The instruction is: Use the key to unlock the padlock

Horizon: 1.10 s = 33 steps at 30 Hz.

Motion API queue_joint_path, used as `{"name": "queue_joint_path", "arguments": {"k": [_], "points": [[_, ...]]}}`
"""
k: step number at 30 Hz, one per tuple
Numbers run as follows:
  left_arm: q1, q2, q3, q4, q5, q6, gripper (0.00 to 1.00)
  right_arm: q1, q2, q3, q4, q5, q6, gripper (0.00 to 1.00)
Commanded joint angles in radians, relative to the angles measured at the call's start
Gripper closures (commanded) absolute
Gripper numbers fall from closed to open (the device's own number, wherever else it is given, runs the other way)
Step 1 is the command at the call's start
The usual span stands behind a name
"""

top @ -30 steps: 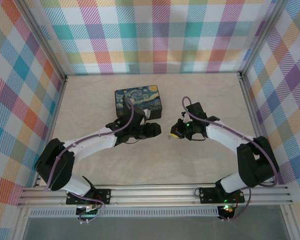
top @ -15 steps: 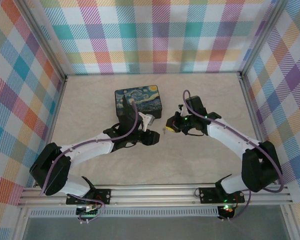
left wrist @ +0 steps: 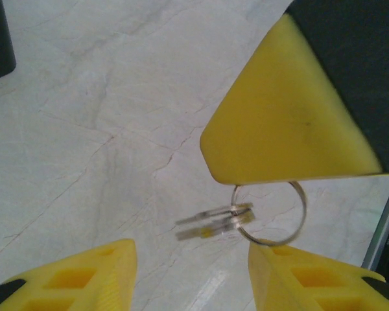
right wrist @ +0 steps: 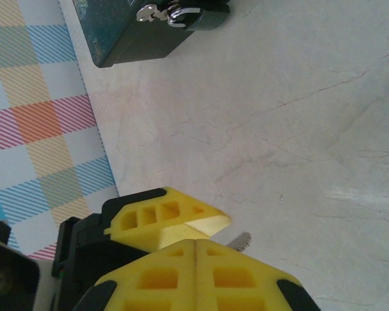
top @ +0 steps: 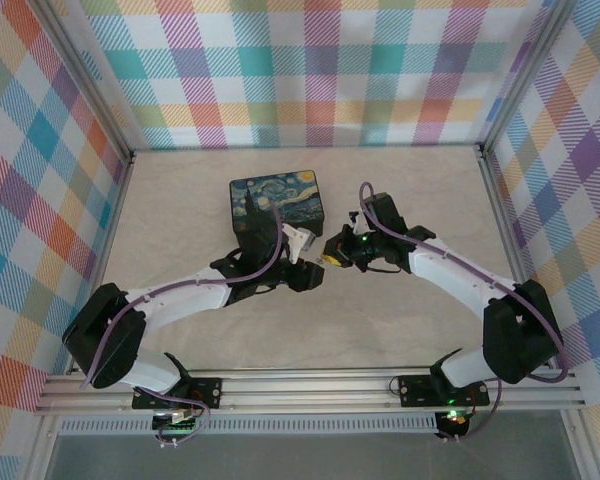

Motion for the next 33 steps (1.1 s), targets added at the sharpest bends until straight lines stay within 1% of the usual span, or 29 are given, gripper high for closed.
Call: {"name": "queue_joint_path", "arguments": {"k": [1, 4, 7, 9, 12, 16, 19, 23, 29, 33], "points": [[-0.012, 0.007, -0.025, 0.038, 0.0, 0.049, 0.51, 0.009, 0.007, 0.009, 0.052, -0.036, 0.047, 0.95], [-0.012, 0.008, -0.037, 0.049, -0.023, 0.062, 0.51, 0.019, 0.014, 0.008, 0.051, -0.037, 0.054, 0.95], [-0.011, 0.008, -0.036, 0.062, -0.014, 0.067, 0.53, 0.031, 0.022, 0.008, 0.052, -0.036, 0.058, 0.95], [-0.012, 0.009, -0.031, 0.06, -0.014, 0.069, 0.59, 0.033, 0.026, 0.011, 0.053, -0.033, 0.062, 0.95], [-0.012, 0.005, -0.035, 0.067, -0.006, 0.08, 0.65, 0.038, 0.028, 0.013, 0.051, -0.021, 0.063, 0.95], [-0.011, -0.006, -0.043, 0.06, 0.004, 0.086, 0.78, 0.04, 0.033, 0.01, 0.046, -0.002, 0.065, 0.96], [-0.012, -0.011, -0.045, 0.042, -0.001, 0.091, 0.83, 0.04, 0.035, 0.01, 0.033, 0.022, 0.06, 0.96], [-0.011, -0.011, -0.052, 0.031, 0.003, 0.093, 1.0, 0.04, 0.041, 0.005, 0.017, 0.056, 0.053, 0.94], [-0.011, 0.003, -0.046, 0.012, 0.058, 0.1, 1.0, 0.04, 0.056, -0.001, -0.008, 0.09, 0.02, 0.92], [-0.009, 0.005, -0.049, -0.011, 0.056, 0.105, 1.0, 0.034, 0.058, -0.004, -0.037, 0.124, -0.007, 0.92]]}}
